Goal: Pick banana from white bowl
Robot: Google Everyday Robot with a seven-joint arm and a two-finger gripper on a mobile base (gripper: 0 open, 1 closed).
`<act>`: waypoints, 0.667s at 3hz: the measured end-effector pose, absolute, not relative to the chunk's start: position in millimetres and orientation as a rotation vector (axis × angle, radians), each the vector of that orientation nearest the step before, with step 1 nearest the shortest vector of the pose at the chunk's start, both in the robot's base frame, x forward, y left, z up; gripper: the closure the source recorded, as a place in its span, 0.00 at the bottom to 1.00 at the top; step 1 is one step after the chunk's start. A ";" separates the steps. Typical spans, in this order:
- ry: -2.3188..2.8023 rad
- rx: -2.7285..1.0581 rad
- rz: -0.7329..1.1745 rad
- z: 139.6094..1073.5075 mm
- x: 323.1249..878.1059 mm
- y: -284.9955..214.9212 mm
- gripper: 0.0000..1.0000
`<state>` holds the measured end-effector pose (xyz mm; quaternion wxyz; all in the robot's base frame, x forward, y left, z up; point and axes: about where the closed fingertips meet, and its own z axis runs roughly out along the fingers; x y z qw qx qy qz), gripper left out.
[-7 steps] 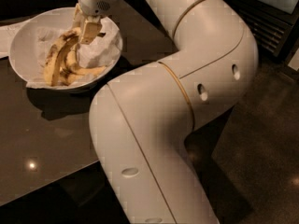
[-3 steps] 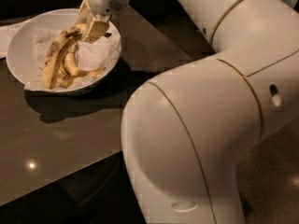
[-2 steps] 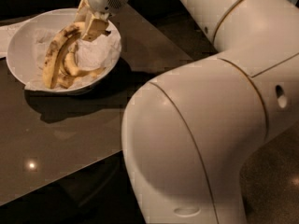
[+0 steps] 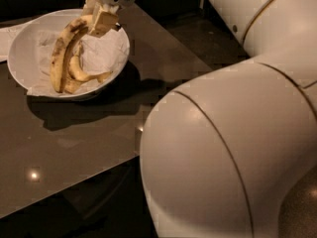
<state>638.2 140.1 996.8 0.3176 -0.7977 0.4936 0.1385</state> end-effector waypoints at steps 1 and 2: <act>1.320 -2.082 0.336 1007.2 636.0 133.5 1.00; 1.354 -2.050 0.286 1015.3 634.4 124.1 1.00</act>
Offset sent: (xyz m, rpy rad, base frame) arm -0.0093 -0.0321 0.0266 -0.0186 -0.0724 -0.1433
